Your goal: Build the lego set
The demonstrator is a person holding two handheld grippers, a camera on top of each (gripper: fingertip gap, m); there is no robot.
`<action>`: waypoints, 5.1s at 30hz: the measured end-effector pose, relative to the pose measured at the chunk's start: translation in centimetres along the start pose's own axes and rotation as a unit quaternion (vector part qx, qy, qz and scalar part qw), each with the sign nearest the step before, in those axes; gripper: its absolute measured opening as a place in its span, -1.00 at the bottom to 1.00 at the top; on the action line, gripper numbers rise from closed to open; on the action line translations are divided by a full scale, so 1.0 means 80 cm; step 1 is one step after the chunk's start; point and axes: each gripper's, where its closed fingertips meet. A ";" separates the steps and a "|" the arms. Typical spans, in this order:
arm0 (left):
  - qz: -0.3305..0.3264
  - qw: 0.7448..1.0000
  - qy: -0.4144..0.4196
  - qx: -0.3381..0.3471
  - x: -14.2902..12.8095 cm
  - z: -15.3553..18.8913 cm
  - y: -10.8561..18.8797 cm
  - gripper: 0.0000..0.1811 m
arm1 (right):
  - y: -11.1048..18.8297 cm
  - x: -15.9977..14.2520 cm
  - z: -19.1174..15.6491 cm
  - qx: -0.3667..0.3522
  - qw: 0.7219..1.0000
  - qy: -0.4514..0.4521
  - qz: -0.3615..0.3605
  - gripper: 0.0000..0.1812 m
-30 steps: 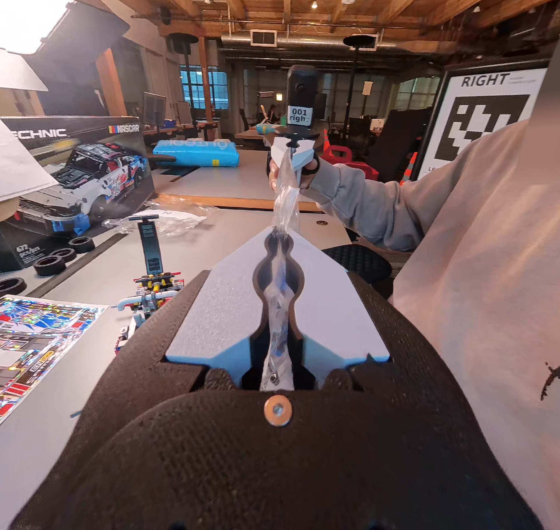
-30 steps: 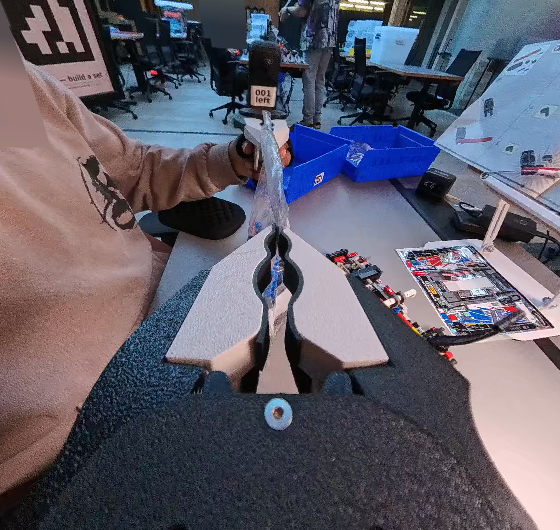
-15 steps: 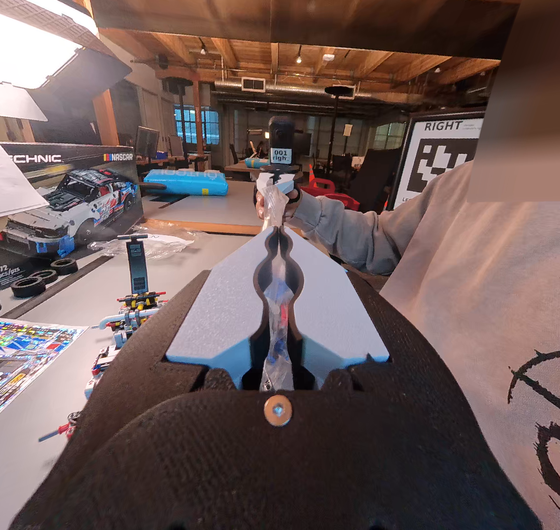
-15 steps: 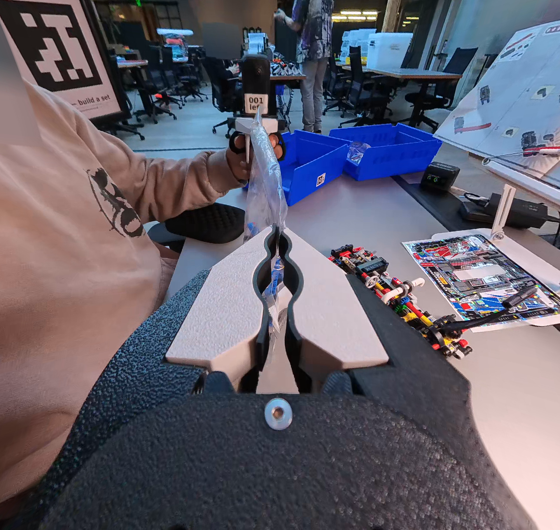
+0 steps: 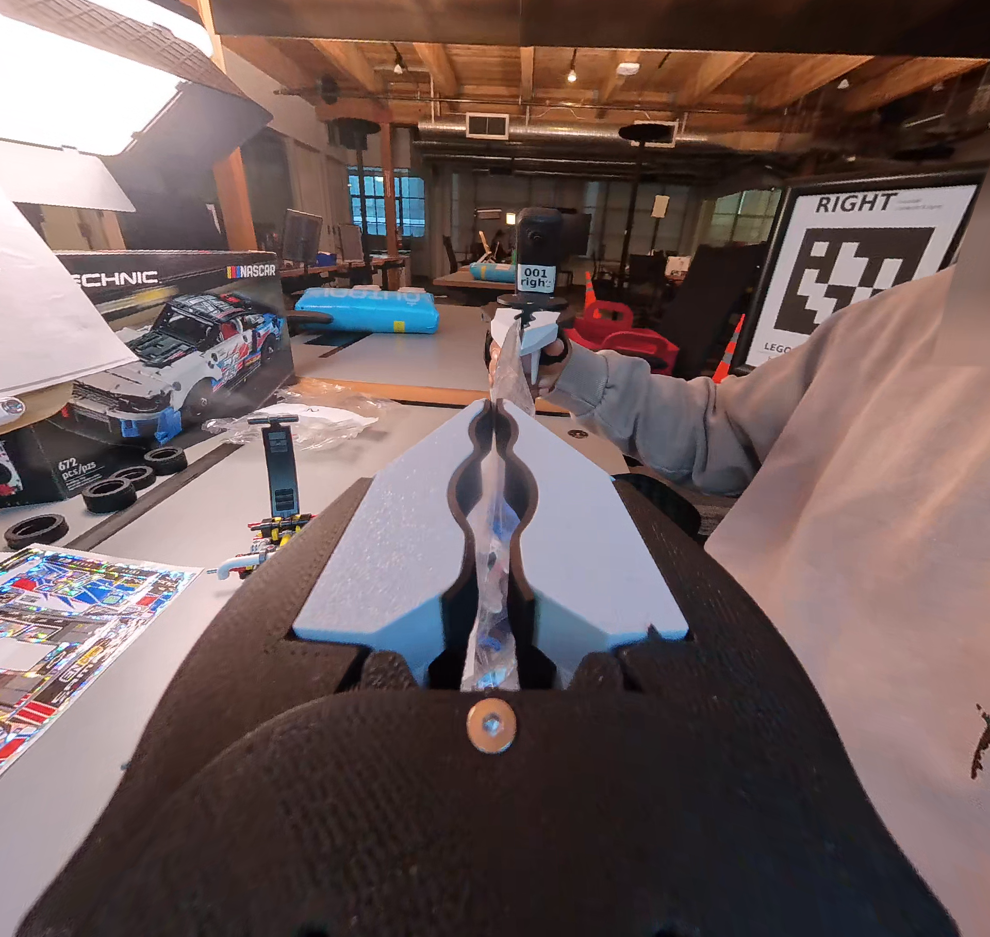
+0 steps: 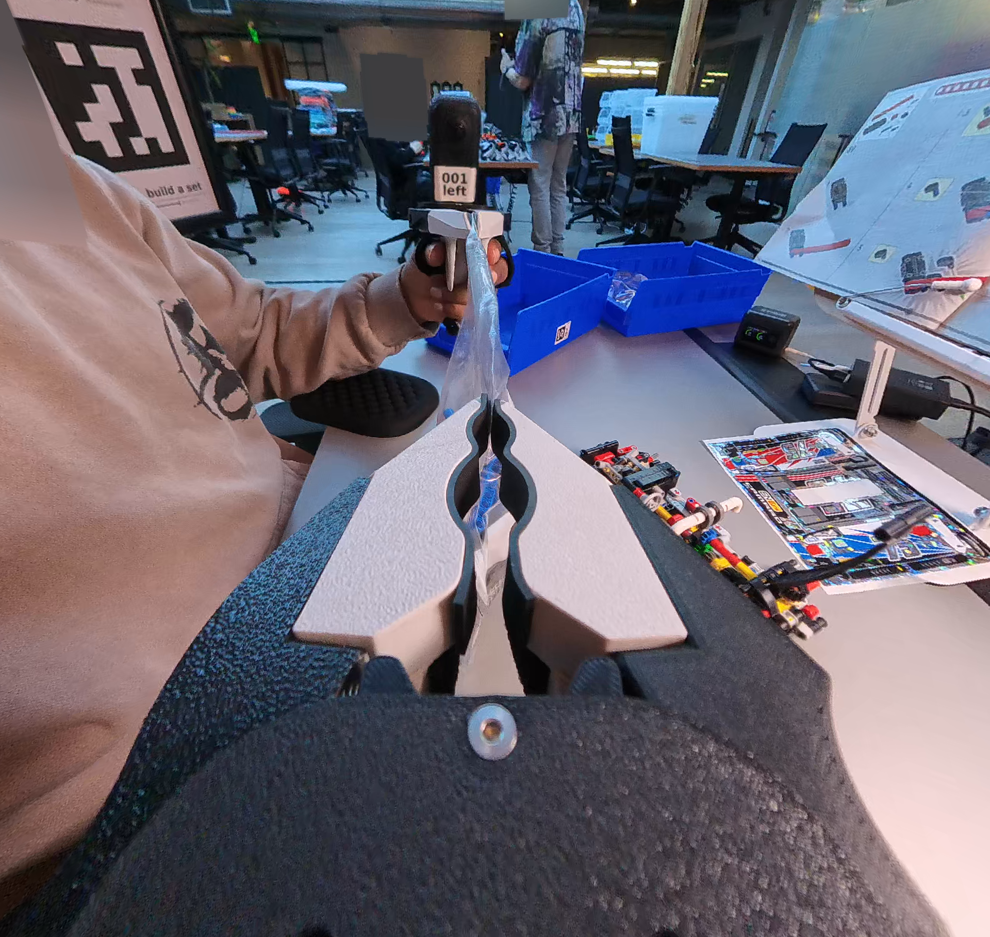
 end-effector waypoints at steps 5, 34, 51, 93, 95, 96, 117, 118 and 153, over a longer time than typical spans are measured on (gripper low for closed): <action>-0.010 1.000 -0.005 0.025 -0.005 -0.002 0.007 -1.00 | 0.000 0.002 -0.006 0.003 1.000 0.011 0.001 -1.00; 0.050 0.997 0.013 0.057 0.002 -0.031 0.045 -0.91 | 0.016 0.014 0.010 -0.038 0.999 0.019 -0.022 -1.00; -0.101 0.992 -0.076 -0.022 0.032 0.036 -0.047 -1.00 | 0.004 0.094 -0.005 -0.107 0.970 0.157 -0.151 -0.65; -0.223 0.945 0.119 -0.209 -0.104 0.026 -0.126 -1.00 | -0.080 -0.061 -0.013 0.111 0.984 -0.017 -0.135 -0.95; -0.247 0.948 0.099 -0.176 -0.109 0.019 -0.124 -1.00 | -0.078 -0.057 -0.011 0.125 0.982 -0.045 -0.136 -0.80; -0.263 0.948 0.077 -0.159 -0.114 0.016 -0.123 -1.00 | -0.079 -0.058 -0.007 0.126 0.980 -0.054 -0.145 -0.79; -0.322 0.940 -0.003 -0.110 -0.136 0.006 -0.123 -1.00 | -0.085 -0.075 0.010 0.123 0.945 -0.006 -0.303 -0.98; -0.322 0.940 -0.003 -0.110 -0.136 0.005 -0.123 -1.00 | -0.086 -0.075 0.010 0.120 0.945 0.004 -0.305 -1.00; -0.184 0.907 0.303 -0.229 -0.146 -0.001 -0.124 -1.00 | -0.089 -0.089 0.016 -0.054 0.838 0.458 -0.293 -1.00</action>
Point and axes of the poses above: each gripper's, where its closed fingertips meet, y back along the fingers, x out of its top, z = x × y across the jaws, and after that the axes turned 3 degrees about x, right-handed
